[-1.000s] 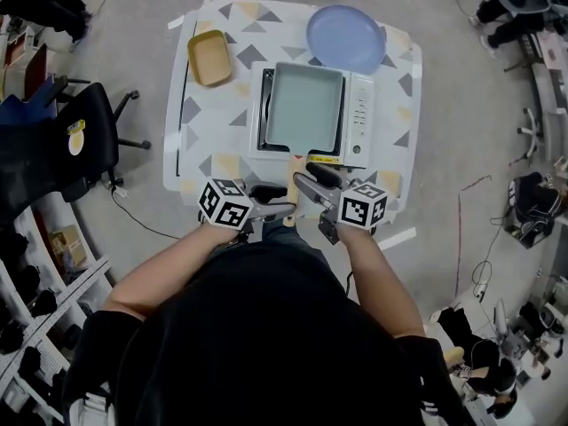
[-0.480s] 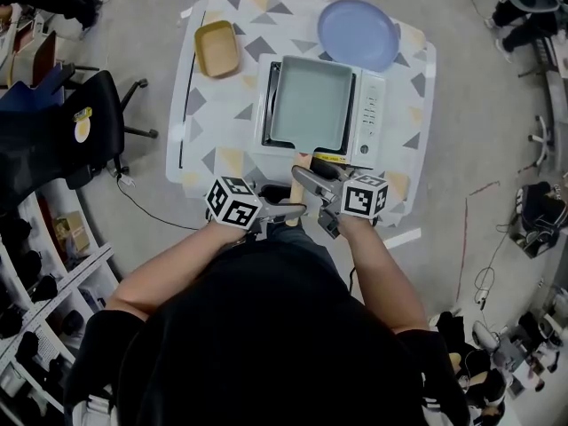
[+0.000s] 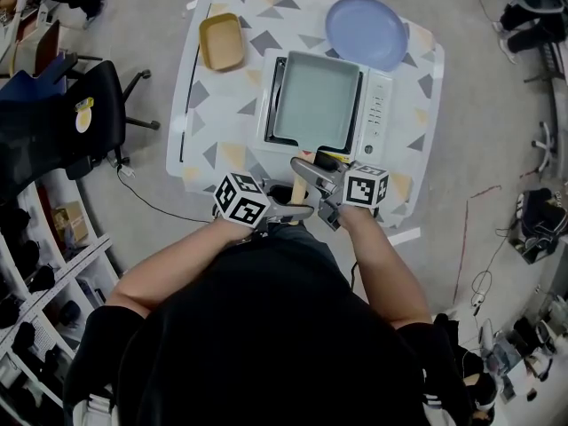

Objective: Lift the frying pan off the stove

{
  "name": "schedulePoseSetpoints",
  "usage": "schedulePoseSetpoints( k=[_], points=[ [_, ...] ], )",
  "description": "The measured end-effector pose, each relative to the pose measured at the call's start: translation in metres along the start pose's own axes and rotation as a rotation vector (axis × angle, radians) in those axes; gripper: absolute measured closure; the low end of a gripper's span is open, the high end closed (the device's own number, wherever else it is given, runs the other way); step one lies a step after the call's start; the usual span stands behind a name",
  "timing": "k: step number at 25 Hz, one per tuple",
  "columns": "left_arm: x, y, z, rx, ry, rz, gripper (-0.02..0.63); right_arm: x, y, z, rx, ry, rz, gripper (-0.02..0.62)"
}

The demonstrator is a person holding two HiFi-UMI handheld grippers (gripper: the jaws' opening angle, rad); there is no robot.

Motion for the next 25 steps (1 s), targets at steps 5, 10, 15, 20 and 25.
schedulePoseSetpoints(
  k=[5,10,15,20,25],
  points=[
    [0.001,-0.002,-0.002,-0.002,0.01,0.003,0.416,0.006,-0.004,0.001,0.036,-0.031,-0.003,0.323],
    [0.0,-0.001,-0.002,0.015,0.013,0.024,0.417,0.006,-0.003,0.0,0.081,-0.062,-0.017,0.341],
    [-0.002,0.0,-0.004,0.038,0.027,0.042,0.413,0.005,-0.002,0.001,0.101,-0.07,-0.033,0.342],
    [-0.007,0.001,-0.008,0.072,0.037,0.067,0.408,0.005,0.001,0.002,0.099,-0.072,-0.035,0.341],
    [-0.015,-0.001,-0.013,0.117,0.045,0.093,0.406,0.005,-0.001,0.015,0.099,-0.098,-0.057,0.342]
  ],
)
Point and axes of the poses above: the fingertips, and each gripper's own axes: x forward along the fingers, z to its left, y out of its underside, the point moved 5 cm from there along -x, backward along the fingers, and after that the axes turned 3 degrees about x, right-handed, at the moved point
